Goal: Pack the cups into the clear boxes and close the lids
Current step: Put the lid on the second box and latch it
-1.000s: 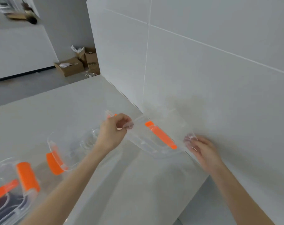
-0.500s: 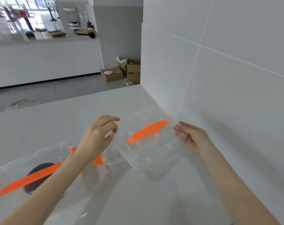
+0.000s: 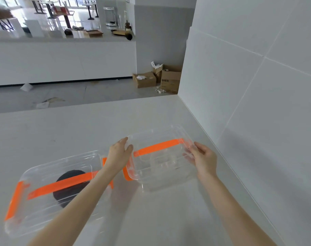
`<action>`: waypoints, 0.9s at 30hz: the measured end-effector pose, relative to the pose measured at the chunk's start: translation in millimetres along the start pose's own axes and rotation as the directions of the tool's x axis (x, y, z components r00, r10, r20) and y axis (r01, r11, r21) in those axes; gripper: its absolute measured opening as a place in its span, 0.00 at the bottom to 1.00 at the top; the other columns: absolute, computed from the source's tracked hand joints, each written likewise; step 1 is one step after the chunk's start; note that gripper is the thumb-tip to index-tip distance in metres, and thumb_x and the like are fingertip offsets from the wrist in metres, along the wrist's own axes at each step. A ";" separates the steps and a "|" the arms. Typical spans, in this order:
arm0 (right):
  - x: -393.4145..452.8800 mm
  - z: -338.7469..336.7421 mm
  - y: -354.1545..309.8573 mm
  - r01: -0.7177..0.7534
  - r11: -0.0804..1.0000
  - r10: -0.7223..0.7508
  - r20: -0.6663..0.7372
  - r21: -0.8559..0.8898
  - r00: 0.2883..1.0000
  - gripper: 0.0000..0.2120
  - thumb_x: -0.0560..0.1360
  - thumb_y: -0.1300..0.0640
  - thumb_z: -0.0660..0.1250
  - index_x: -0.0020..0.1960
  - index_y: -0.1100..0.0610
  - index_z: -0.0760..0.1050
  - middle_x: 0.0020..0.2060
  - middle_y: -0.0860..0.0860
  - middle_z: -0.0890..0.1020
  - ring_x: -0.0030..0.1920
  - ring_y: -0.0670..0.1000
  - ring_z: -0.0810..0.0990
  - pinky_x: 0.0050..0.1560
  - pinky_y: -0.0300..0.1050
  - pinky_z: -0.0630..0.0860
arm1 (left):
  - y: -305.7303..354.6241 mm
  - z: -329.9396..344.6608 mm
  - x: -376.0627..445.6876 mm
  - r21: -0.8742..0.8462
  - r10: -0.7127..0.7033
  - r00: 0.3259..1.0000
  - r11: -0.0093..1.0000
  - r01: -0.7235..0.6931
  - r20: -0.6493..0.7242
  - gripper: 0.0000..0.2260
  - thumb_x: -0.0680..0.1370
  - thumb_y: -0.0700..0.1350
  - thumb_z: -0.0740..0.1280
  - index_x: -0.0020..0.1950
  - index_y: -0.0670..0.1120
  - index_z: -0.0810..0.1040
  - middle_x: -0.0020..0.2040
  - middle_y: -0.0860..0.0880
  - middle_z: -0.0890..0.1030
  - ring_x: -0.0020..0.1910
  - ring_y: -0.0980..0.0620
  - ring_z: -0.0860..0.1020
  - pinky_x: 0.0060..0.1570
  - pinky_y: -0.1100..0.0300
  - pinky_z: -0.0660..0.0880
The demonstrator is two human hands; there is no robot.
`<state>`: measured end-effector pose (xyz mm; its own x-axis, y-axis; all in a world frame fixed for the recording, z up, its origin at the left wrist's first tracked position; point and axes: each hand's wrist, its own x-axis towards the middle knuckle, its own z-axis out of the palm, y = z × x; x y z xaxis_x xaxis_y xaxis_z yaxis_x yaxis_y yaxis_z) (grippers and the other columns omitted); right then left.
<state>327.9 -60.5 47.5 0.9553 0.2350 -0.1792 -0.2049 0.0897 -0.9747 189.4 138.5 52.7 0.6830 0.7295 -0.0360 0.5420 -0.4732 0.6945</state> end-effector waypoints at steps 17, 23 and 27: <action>4.3 -13.4 5.5 0.227 0.441 -0.366 0.057 -0.869 0.929 0.12 0.76 0.55 0.61 0.54 0.60 0.78 0.49 0.57 0.81 0.55 0.59 0.75 0.43 0.48 0.71 | 1.9 11.6 2.5 0.016 -0.031 0.995 0.999 0.030 0.091 0.24 0.78 0.45 0.57 0.74 0.46 0.59 0.70 0.40 0.69 0.66 0.42 0.70 0.59 0.56 0.67; 16.6 -12.7 4.6 0.273 0.390 -0.275 0.172 -0.879 0.946 0.11 0.77 0.60 0.56 0.52 0.60 0.77 0.46 0.59 0.80 0.45 0.59 0.76 0.39 0.45 0.66 | 1.8 14.7 -8.6 -0.035 -0.117 0.990 0.992 0.120 0.082 0.14 0.77 0.47 0.60 0.57 0.38 0.71 0.50 0.41 0.80 0.45 0.43 0.75 0.44 0.55 0.70; 23.4 -11.6 0.7 0.260 0.431 -0.251 0.162 -0.864 0.954 0.12 0.77 0.55 0.60 0.50 0.62 0.77 0.45 0.58 0.82 0.48 0.61 0.78 0.42 0.48 0.70 | 3.1 18.1 -15.9 -0.049 -0.154 0.986 0.986 0.157 0.064 0.14 0.77 0.47 0.60 0.56 0.39 0.73 0.54 0.39 0.77 0.49 0.44 0.73 0.48 0.56 0.68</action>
<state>352.5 -66.2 41.1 0.9285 0.3588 0.0951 0.3443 -0.7368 -0.5819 189.1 116.5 42.3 0.6213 0.7607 -0.1880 0.6177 -0.3278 0.7148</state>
